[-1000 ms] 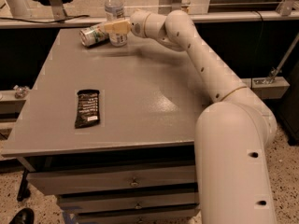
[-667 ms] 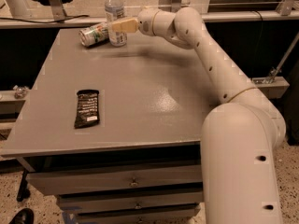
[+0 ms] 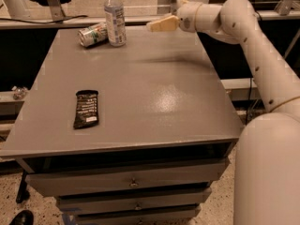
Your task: Move blue plastic bottle near 7up can
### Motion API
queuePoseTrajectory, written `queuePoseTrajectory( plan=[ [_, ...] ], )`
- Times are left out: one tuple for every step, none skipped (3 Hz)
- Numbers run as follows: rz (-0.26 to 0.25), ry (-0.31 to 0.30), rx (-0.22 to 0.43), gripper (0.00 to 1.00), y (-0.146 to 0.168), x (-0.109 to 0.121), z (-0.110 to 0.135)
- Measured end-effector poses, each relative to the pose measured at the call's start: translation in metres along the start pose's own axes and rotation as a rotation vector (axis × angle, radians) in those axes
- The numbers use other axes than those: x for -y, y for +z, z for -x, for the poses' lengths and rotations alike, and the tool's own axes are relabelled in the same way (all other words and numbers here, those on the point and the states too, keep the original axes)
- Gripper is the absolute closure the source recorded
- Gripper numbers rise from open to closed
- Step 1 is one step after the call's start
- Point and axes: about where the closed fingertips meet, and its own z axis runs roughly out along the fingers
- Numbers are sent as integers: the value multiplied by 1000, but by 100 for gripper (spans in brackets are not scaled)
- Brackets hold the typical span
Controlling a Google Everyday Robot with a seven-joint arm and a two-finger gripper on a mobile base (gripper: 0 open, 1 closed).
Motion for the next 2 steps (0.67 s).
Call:
queuePoseTrajectory(
  plan=[
    [-20, -43, -26, 0, -64, 11, 10],
    [-24, -45, -30, 0, -73, 13, 11]
  ],
)
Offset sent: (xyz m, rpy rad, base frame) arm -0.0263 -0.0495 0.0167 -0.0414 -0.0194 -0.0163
